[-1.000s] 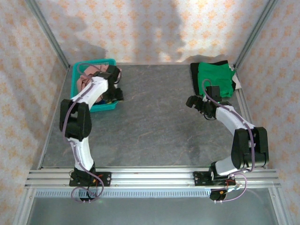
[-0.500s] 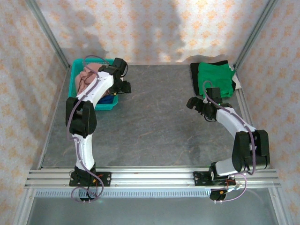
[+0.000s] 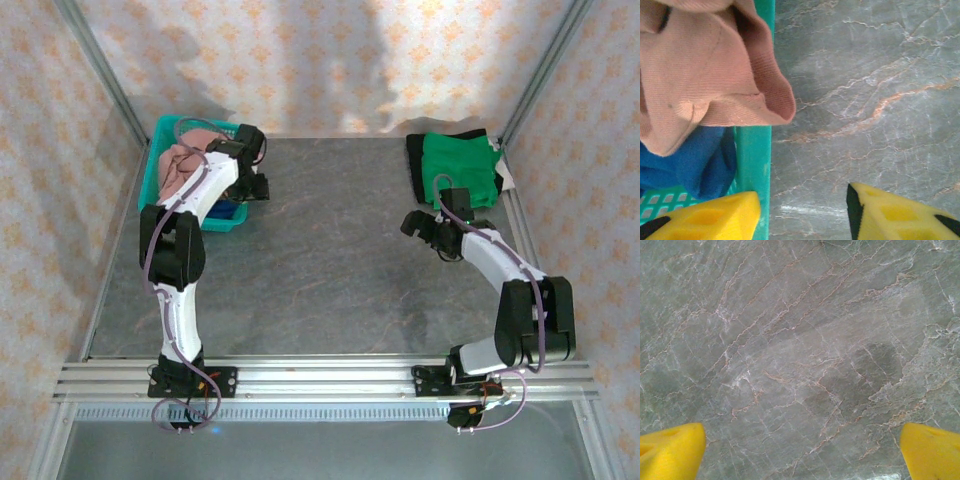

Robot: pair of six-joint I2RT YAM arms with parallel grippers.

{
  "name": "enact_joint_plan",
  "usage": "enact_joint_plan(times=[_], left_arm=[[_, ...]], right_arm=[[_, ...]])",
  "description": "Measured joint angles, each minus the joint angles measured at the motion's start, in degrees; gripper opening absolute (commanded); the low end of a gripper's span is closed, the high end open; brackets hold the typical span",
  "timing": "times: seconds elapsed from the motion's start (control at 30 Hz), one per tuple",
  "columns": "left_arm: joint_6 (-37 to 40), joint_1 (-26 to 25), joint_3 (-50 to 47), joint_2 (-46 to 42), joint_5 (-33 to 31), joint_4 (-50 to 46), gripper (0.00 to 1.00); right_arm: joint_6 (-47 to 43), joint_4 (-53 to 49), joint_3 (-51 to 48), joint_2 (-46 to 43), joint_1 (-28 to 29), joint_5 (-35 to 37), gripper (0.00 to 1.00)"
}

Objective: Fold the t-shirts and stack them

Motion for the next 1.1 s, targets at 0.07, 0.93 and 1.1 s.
enact_joint_plan(times=[0.07, 0.93, 1.1], left_arm=[[0.1, 0.1, -0.5, -0.8, -0.9, -0.1, 0.61], [4.9, 5.2, -7.6, -0.2, -6.3, -2.5, 0.34], [8.9, 6.4, -9.1, -0.3, -6.8, -1.2, 0.27]], right_arm=[[0.0, 0.0, 0.0, 0.7, 0.0, 0.0, 0.99], [1.3, 1.3, 0.4, 5.7, 0.0, -3.0, 0.99], [1.3, 1.2, 1.7, 5.7, 0.0, -3.0, 0.99]])
